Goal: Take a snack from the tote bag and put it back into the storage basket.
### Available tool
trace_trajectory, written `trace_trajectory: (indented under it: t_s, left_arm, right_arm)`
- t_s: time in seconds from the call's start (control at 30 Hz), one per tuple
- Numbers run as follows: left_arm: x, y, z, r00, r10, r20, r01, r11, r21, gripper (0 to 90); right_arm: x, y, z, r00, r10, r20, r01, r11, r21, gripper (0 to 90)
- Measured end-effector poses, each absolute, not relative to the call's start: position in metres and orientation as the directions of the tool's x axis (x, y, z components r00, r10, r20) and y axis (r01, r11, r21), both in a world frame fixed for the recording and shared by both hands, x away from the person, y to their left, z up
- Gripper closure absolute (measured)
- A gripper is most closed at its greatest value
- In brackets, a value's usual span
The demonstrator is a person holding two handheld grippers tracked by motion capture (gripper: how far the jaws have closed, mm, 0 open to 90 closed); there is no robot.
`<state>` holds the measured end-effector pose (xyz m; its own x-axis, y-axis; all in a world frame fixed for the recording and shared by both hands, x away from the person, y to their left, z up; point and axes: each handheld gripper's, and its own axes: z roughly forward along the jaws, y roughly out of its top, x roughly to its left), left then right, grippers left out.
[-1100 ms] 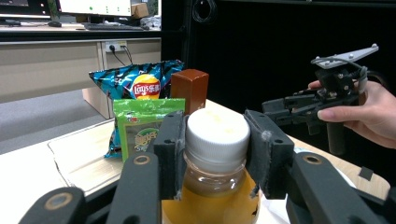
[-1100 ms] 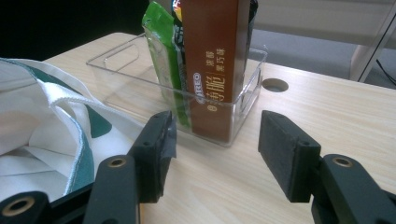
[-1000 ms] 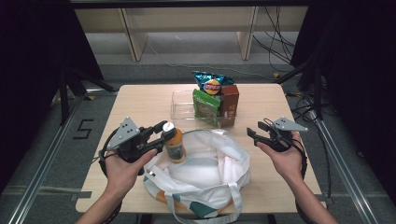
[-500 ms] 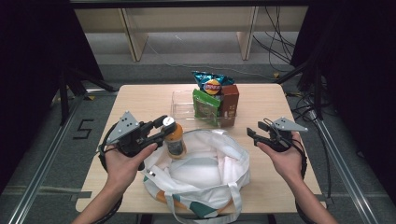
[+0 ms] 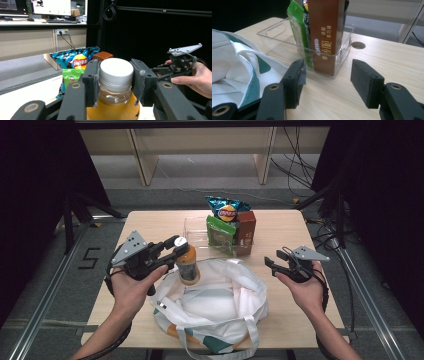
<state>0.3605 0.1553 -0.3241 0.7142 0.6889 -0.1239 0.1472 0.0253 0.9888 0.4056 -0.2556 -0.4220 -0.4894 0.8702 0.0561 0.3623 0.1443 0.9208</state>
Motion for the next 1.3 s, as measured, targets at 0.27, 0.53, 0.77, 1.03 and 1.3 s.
trace_trajectory:
  t_s: [0.27, 0.53, 0.77, 1.03, 1.3]
  left_arm:
    - [0.366, 0.156, -0.316, 0.715, 0.686, -0.135, 0.147, 0.041, 0.988, 59.4]
    - [0.369, 0.157, -0.308, 0.714, 0.689, -0.127, 0.132, 0.046, 0.990, 59.4]
    - [0.374, 0.157, -0.301, 0.710, 0.696, -0.108, 0.111, 0.041, 0.993, 59.4]
    - [0.382, 0.157, -0.301, 0.703, 0.706, -0.091, 0.099, 0.029, 0.995, 59.4]
    - [0.395, 0.157, -0.305, 0.699, 0.709, -0.091, 0.096, 0.033, 0.995, 59.4]
  right_arm:
    - [0.406, -0.256, -0.422, -0.503, 0.862, 0.056, 0.377, 0.161, 0.912, 45.1]
    - [0.408, -0.258, -0.422, -0.504, 0.863, 0.038, 0.361, 0.170, 0.917, 45.0]
    - [0.406, -0.257, -0.421, -0.495, 0.867, 0.062, 0.381, 0.152, 0.912, 44.9]
    - [0.406, -0.258, -0.421, -0.494, 0.867, 0.061, 0.379, 0.152, 0.913, 44.8]
    - [0.407, -0.258, -0.422, -0.504, 0.862, 0.056, 0.366, 0.155, 0.918, 44.8]
